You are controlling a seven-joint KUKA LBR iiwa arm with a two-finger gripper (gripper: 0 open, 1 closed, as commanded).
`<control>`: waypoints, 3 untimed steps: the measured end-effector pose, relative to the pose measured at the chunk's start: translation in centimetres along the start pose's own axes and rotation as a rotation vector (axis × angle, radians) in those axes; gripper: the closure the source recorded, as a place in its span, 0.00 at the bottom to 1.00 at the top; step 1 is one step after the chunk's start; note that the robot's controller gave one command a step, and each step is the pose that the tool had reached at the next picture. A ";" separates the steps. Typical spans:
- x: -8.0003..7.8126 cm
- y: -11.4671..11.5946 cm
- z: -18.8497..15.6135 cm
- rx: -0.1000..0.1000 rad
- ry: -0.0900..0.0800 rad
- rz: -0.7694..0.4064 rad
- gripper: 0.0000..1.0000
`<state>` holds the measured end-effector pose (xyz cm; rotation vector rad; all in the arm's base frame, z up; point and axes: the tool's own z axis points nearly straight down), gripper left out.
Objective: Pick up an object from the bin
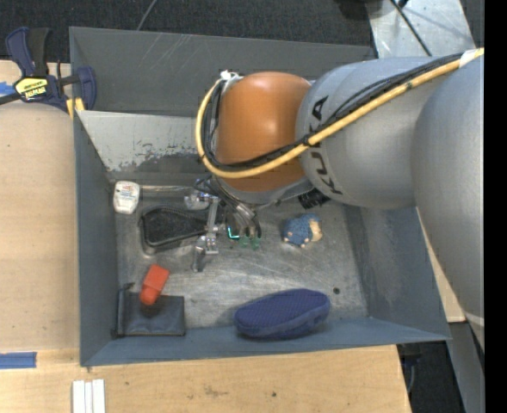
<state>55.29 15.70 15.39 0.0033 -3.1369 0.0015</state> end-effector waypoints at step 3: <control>-4.6 -0.7 -7.0 0.000 -0.009 0.000 1.00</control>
Offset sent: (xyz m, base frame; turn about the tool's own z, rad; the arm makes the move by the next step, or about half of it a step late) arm 0.0375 -0.0031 -0.0839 0.0330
